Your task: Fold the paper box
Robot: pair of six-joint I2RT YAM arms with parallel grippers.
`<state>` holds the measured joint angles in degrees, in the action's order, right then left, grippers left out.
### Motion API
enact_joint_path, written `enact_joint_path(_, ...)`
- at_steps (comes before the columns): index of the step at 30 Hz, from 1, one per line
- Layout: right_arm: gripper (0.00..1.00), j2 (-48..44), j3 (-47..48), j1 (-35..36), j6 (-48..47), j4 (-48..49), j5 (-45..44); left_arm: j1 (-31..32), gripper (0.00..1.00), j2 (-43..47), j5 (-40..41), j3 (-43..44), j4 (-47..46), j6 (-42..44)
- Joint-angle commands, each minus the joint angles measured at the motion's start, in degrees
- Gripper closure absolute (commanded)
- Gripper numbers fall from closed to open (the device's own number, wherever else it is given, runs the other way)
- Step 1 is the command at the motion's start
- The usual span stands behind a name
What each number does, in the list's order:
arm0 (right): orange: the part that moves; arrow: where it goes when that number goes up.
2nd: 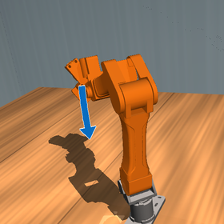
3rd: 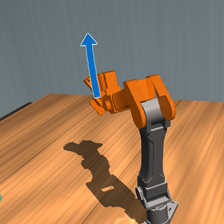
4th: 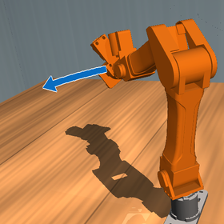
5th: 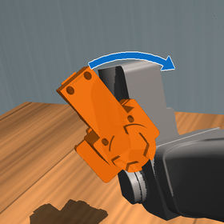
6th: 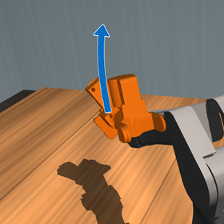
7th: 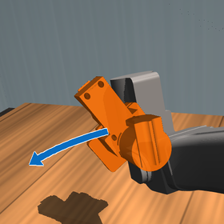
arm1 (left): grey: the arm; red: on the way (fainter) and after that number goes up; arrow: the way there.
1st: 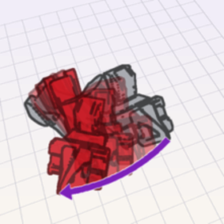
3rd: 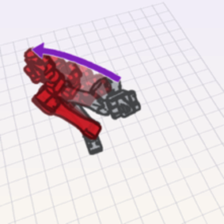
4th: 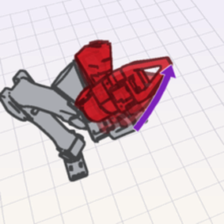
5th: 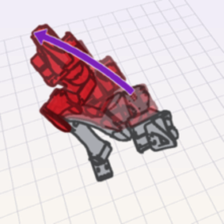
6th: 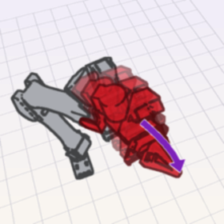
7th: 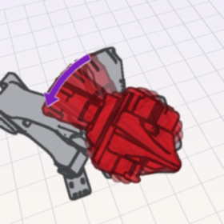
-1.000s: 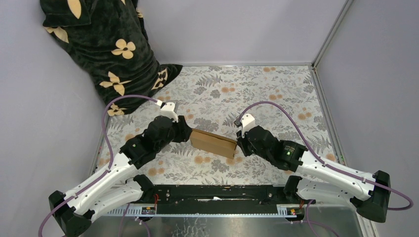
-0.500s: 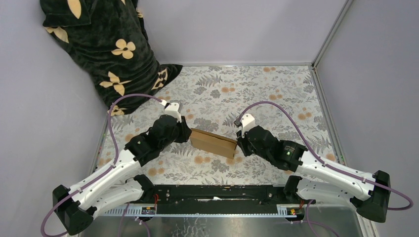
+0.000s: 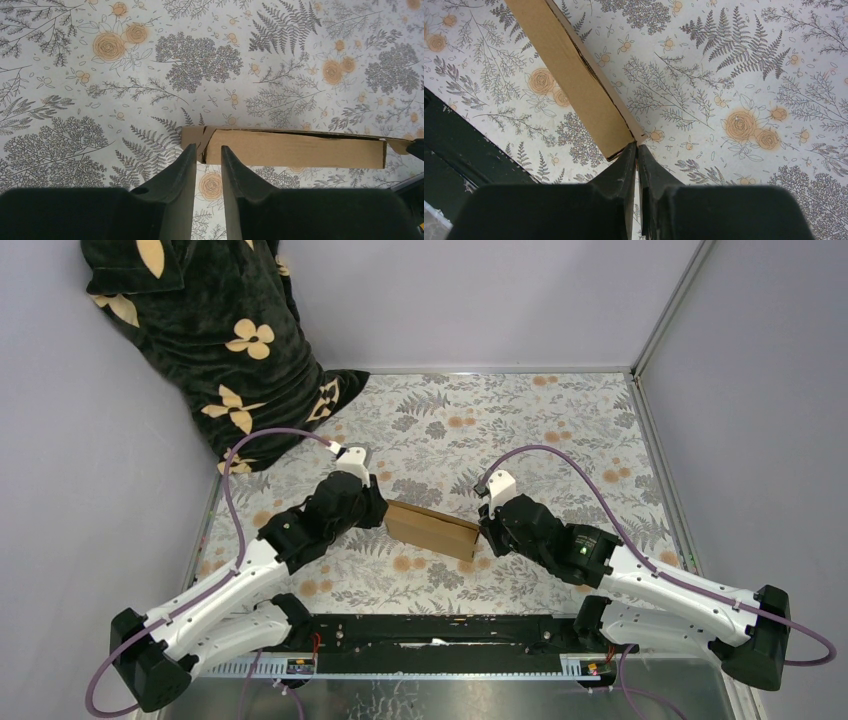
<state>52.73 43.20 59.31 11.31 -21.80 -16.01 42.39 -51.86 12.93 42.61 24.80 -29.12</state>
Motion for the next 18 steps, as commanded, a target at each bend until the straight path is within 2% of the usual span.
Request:
enact_joint_path(1, 0.89, 0.1, 0.3, 0.5, -0.7, 2.6, -1.0, 0.9, 0.69, -0.9, 2.8, -0.4, -4.2, 1.1)
enact_joint_path(10, 0.89, 0.0, -0.1, 0.5, -0.6, 2.9, -0.8, 3.1, 0.72, -1.4, 5.9, -1.4, -6.7, 2.2)
enact_joint_path(18, 0.89, 0.0, -0.2, 0.5, -0.6, 3.0, -0.5, 3.4, 0.78, -1.8, 6.9, -1.6, -6.6, 2.3)
